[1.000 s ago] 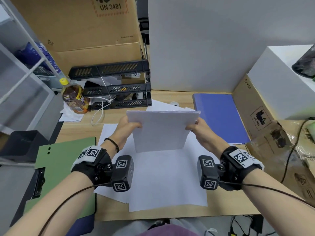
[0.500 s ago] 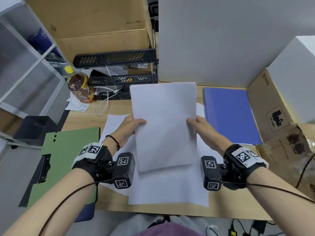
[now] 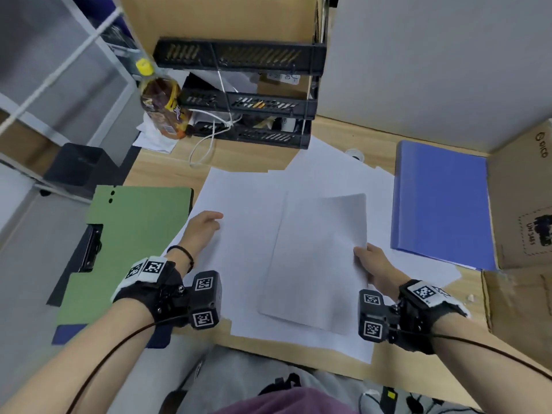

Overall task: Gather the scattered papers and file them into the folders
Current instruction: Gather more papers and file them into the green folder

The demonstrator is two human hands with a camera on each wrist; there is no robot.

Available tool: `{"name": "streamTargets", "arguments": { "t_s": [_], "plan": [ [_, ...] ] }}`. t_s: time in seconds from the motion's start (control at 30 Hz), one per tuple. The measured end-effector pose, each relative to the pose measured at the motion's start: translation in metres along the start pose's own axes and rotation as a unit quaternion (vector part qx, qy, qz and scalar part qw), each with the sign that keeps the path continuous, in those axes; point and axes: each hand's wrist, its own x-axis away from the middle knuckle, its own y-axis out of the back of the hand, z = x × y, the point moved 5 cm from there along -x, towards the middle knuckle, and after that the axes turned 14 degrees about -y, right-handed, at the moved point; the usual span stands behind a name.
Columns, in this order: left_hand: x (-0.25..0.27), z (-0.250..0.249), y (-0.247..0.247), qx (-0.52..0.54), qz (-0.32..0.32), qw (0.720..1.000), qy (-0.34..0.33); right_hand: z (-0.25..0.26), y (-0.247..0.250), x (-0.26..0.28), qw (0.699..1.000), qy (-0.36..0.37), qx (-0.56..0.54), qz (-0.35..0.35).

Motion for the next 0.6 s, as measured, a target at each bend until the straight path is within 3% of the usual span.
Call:
{"name": "streamTargets", "arguments": {
  "t_s": [0.23, 0.33, 0.6],
  "plan": [
    [-0.032, 0.034, 0.035, -0.063, -0.001, 0.998, 0.020, 0.029, -0.009, -0.002, 0.993, 0.038, -0.043, -0.103],
    [-0.046, 0.036, 0.043, -0.083, 0.005, 0.996, 0.014, 0.039, -0.019, 0.000, 0.992, 0.030, -0.060, -0.107],
    [-0.068, 0.032, 0.034, -0.111, 0.136, 0.984, -0.003, 0.037, -0.053, -0.006, 0.990, -0.005, -0.086, -0.112]
  ]
}}
